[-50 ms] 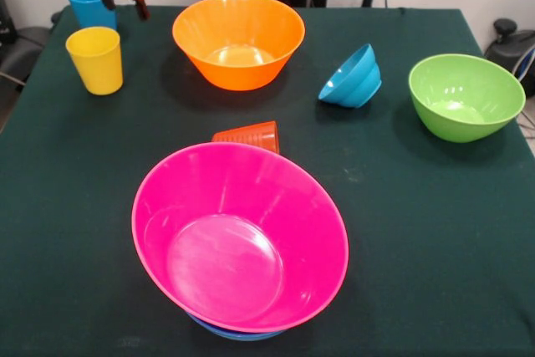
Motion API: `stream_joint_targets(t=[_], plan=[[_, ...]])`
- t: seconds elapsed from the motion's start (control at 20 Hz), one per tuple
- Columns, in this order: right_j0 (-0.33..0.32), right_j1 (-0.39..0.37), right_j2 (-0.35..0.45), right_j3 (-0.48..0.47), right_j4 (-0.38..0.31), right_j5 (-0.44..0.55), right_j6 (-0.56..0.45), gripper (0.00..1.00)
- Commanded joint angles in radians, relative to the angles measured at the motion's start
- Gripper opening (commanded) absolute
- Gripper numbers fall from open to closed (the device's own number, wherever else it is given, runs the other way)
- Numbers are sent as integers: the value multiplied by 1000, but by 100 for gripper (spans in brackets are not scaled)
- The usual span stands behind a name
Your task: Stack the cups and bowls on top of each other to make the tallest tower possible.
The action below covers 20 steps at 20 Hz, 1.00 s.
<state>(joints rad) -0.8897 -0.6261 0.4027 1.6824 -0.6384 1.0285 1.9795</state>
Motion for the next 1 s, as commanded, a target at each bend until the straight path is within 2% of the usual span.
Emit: stream_joint_targets(t=[0.05,0.25,0.45,0.55,0.65,0.8,1.0], plan=[[59,-77,52,85,-36,-7,-181,100],[54,-99,55,93,-18,15,-188,100],[57,-103,50,86,-32,19,-199,100],[56,-75,44,69,-54,8,-203,100],[58,-17,27,24,-88,7,-203,100],[31,74,24,2,-120,-79,-200,100],[30,99,13,3,-154,-126,-177,100]])
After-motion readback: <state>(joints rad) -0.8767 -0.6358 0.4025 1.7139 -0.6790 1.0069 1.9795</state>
